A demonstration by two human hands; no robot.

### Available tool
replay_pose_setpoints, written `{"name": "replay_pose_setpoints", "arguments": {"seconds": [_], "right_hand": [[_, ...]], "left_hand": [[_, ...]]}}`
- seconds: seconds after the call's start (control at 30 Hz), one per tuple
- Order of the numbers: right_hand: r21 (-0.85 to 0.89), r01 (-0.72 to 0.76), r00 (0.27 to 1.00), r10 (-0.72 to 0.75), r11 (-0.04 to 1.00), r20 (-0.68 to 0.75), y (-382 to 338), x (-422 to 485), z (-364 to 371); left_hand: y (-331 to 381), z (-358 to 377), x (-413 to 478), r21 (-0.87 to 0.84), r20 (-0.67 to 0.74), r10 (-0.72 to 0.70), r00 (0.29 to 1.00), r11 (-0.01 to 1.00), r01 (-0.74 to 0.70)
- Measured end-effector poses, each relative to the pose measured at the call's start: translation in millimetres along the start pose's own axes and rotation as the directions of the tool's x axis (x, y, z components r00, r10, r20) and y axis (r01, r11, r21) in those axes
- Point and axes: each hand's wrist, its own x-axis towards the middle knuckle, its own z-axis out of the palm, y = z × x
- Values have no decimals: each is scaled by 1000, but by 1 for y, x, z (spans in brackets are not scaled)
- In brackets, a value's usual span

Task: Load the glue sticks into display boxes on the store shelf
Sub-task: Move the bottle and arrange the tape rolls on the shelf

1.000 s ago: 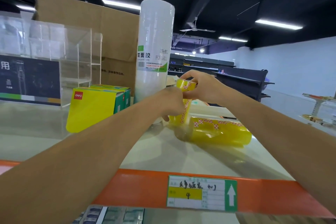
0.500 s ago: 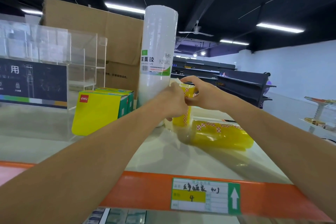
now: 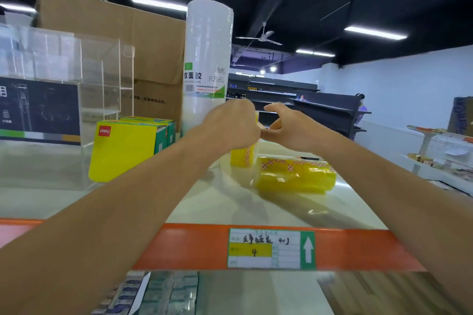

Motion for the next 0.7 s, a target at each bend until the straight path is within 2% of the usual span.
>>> {"name": "replay_pose_setpoints", "arguments": {"seconds": [0.1, 0.2, 0.33, 0.4, 0.53, 0.7], "right_hand": [[-62, -4, 1000, 5, 998, 25, 1, -13, -1], [-186, 29, 993, -8, 982, 117, 3, -26, -8], [-219, 25, 967, 31, 975, 251, 6, -39, -17], [-232, 31, 955, 40, 972, 293, 8, -43, -20], [-270, 30, 929, 73, 962, 364, 11, -50, -26], [-303, -91, 837, 238, 949, 492, 18, -51, -32]], "left_hand": [[8, -7, -4, -73, 151, 76, 986, 995, -65], [15, -10, -10, -134, 325, 142, 935, 986, -103], [20, -4, -13, -203, 451, 207, 868, 971, -126], [20, -2, -16, -151, 460, 220, 860, 974, -168], [16, 2, -22, -35, 396, 236, 887, 970, -242], [10, 1, -31, -19, 364, 244, 899, 967, -255]]}}
